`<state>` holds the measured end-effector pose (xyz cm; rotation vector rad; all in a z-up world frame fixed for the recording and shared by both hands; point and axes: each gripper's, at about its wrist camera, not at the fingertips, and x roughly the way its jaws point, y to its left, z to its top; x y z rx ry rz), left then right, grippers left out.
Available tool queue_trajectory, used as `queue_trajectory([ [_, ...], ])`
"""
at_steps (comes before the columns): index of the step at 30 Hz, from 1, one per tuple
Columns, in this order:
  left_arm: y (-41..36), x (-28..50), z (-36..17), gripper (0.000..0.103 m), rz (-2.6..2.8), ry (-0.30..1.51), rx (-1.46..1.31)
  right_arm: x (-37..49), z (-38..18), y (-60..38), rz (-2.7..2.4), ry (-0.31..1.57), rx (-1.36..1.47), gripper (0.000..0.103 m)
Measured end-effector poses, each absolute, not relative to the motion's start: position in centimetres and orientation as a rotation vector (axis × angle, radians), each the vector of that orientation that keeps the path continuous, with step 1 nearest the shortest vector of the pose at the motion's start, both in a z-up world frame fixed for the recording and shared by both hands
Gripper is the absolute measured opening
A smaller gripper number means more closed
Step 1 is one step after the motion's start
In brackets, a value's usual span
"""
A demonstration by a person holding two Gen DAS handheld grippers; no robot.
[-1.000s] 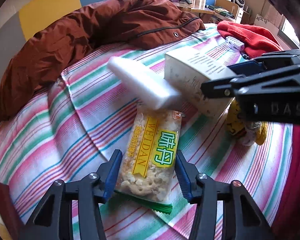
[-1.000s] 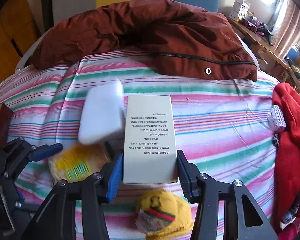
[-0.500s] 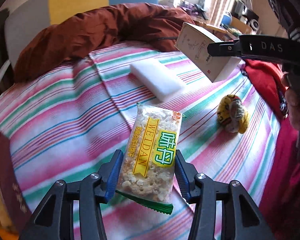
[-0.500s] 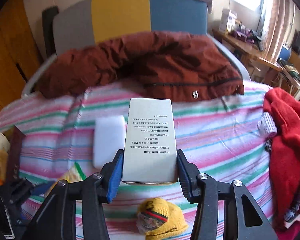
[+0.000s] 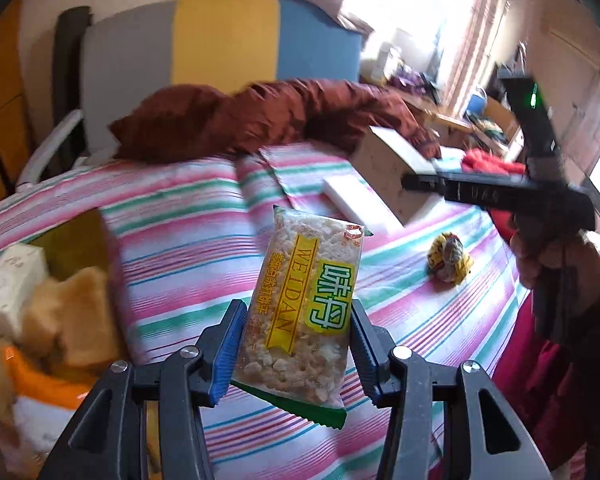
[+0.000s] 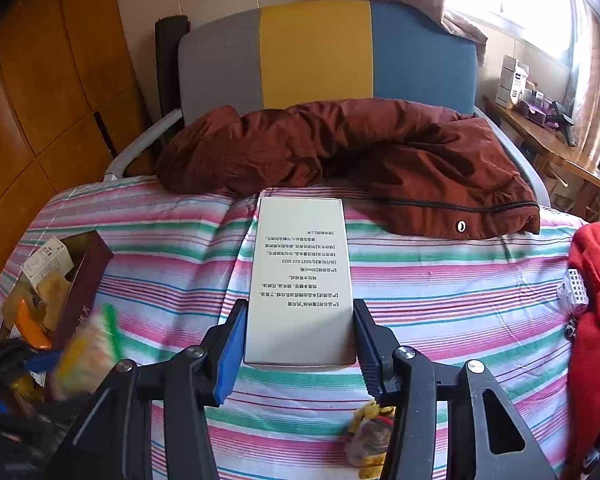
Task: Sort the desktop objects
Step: 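Carry the white box and WEIDAN bar into the gold tray and open both tools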
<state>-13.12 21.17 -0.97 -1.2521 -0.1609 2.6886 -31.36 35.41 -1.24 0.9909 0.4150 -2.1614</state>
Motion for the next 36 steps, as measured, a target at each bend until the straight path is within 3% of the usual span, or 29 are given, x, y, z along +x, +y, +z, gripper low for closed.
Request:
queue_trajectory([
  [17, 4.1, -5.9, -0.6, 0.051, 2.975, -0.471, -1.256, -23.5, -1.9, 28.4, -1.948, 0.479, 1.006, 0.051],
  [32, -0.2, -4.7, -4.7, 0.051, 2.992, -0.525, -1.391, -16.5, -1.3, 15.6, -1.796, 0.379, 1.007, 0.051],
  [34, -0.1, -5.1, -4.8, 0.051, 2.997, -0.511, -1.379, -16.1, -1.5, 13.9, -1.783, 0.338, 1.04, 0.052],
  [36, -0.2, -5.4, -4.9, 0.053, 2.997, -0.501, -1.396, -16.2, -1.8, 12.5, -1.753, 0.279, 1.068, 0.062],
])
